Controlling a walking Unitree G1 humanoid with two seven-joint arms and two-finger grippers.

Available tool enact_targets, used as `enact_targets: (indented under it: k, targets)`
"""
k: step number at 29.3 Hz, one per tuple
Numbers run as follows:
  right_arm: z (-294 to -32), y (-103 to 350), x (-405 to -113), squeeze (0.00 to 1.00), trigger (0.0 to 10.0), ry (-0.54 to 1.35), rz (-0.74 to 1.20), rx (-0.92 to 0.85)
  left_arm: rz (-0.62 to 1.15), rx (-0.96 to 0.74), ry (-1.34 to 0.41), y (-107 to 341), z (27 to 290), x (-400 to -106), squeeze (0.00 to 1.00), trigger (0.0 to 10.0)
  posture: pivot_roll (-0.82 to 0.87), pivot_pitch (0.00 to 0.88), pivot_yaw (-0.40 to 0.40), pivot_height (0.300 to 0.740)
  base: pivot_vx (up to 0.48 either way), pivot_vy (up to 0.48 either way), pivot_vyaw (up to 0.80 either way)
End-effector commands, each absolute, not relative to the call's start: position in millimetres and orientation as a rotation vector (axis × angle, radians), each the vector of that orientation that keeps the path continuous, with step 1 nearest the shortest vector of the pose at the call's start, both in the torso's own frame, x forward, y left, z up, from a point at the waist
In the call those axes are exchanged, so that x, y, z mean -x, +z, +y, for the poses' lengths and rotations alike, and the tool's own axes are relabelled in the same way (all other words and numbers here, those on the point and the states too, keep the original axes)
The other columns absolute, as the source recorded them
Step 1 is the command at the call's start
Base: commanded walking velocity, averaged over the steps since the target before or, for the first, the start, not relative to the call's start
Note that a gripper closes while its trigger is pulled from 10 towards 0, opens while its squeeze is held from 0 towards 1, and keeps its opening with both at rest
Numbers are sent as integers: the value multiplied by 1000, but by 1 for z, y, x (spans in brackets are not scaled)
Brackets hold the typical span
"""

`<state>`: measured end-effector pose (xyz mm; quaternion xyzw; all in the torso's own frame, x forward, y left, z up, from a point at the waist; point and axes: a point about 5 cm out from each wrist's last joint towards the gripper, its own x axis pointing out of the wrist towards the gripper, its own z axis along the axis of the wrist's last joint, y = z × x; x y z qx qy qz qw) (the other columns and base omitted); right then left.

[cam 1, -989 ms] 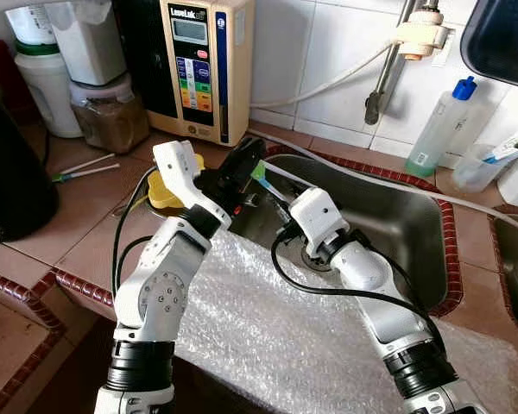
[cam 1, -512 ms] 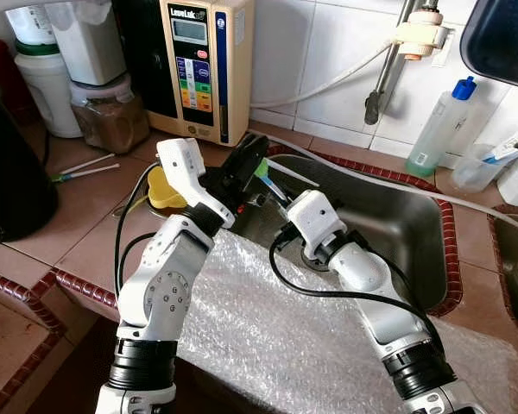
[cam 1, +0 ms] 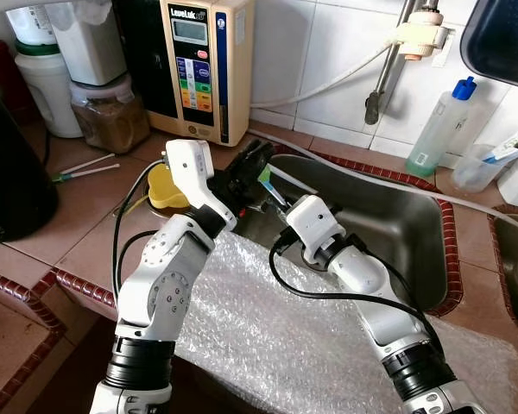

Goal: Kitchen organization

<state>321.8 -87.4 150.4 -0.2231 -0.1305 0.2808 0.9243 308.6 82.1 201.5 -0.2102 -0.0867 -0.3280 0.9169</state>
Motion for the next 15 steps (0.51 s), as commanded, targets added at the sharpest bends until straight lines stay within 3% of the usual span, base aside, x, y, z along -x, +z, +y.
enact_targets:
  k: [1, 9, 15]
  targets:
    - [-97, 170, -329, 0, 0, 513, -341, 429, -110, 400, -652, 187, 84, -309, 1000, 10000, 109, 0, -9, 740, 0, 0, 0]
    - [-103, 162, -333, 0, 0, 511, -321, 471, -118, 355, -654, 191, 83, -307, 1000, 10000, 120, 0, -5, 740, 0, 0, 0]
    - [-108, 161, -345, 0, 0, 523, -324, 558, -45, 302, -769, 188, 78, -297, 1000, 10000, 163, 0, -18, 740, 0, 0, 0]
